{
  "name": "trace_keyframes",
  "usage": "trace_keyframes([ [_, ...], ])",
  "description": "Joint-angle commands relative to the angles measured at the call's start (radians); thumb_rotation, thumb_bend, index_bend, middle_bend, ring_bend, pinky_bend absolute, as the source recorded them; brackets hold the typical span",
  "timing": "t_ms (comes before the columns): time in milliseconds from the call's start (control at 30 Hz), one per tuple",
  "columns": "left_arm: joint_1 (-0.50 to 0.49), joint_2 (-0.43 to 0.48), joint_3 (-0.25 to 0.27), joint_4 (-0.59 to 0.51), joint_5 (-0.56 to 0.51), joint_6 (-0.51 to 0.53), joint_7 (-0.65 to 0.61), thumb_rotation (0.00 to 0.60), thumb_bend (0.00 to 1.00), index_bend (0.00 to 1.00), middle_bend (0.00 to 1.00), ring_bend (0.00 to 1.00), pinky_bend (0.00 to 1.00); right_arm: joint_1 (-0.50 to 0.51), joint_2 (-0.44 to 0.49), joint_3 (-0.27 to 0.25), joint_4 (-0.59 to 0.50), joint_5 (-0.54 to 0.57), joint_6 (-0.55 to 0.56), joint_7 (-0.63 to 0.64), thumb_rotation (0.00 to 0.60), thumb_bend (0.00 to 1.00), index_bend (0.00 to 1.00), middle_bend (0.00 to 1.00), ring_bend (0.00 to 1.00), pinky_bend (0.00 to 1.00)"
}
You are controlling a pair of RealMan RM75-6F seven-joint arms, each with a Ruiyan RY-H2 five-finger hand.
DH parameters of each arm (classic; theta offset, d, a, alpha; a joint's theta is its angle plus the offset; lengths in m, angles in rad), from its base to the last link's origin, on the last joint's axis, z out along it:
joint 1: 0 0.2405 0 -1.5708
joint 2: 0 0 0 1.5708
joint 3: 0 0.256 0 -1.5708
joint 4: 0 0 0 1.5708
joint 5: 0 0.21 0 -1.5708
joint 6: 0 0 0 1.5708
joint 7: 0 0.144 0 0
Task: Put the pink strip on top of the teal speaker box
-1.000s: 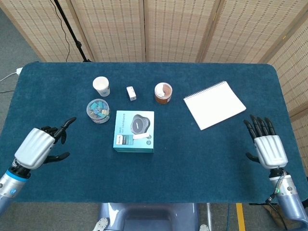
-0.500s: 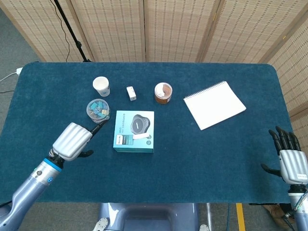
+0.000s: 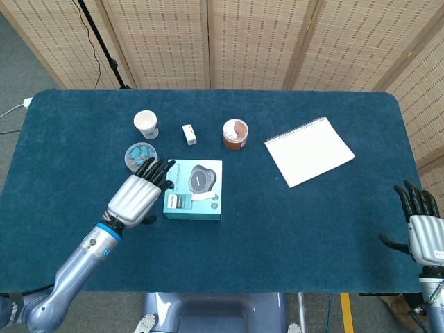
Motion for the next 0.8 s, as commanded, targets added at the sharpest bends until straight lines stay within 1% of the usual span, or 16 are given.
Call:
trace_keyframes([
  [33,-0.053,-0.048,0.000,0.024,-0.060,-0.003,0.022,0.600,0.00,0.35,0.00,0.00,0.00,-0.003,0.001,0.003,0.000,-0.003,-0.005,0.003,0.600,0.00,0.00,0.00,0.00,0.00],
  [233,-0.102,-0.112,0.019,0.066,-0.102,0.015,0.048,0.600,0.00,0.35,0.00,0.00,0.00,-0.009,0.003,0.013,-0.002,-0.007,-0.012,0.014,0.600,0.00,0.00,0.00,0.00,0.00],
  [367,-0.133,-0.163,0.024,0.106,-0.143,0.020,0.046,0.600,0.00,0.35,0.00,0.00,0.00,-0.014,0.006,0.018,-0.006,-0.012,-0.015,0.019,0.600,0.00,0.00,0.00,0.00,0.00],
  [467,-0.144,-0.182,0.027,0.120,-0.157,0.025,0.038,0.599,0.00,0.35,0.00,0.00,0.00,-0.016,0.008,0.019,-0.009,-0.016,-0.018,0.021,0.600,0.00,0.00,0.00,0.00,0.00],
  [500,-0.146,-0.187,0.028,0.122,-0.161,0.028,0.032,0.584,0.00,0.35,0.00,0.00,0.00,-0.017,0.008,0.020,-0.009,-0.018,-0.019,0.021,0.600,0.00,0.00,0.00,0.00,0.00],
  [633,-0.144,-0.199,0.020,0.122,-0.165,0.039,-0.025,0.468,0.00,0.37,0.00,0.00,0.00,-0.019,0.008,0.022,-0.014,-0.026,-0.021,0.020,0.600,0.00,0.00,0.00,0.00,0.00],
  [800,-0.151,-0.205,0.024,0.132,-0.171,0.042,-0.051,0.416,0.00,0.39,0.00,0.00,0.00,-0.021,0.007,0.025,-0.018,-0.029,-0.027,0.017,0.600,0.00,0.00,0.00,0.00,0.00],
])
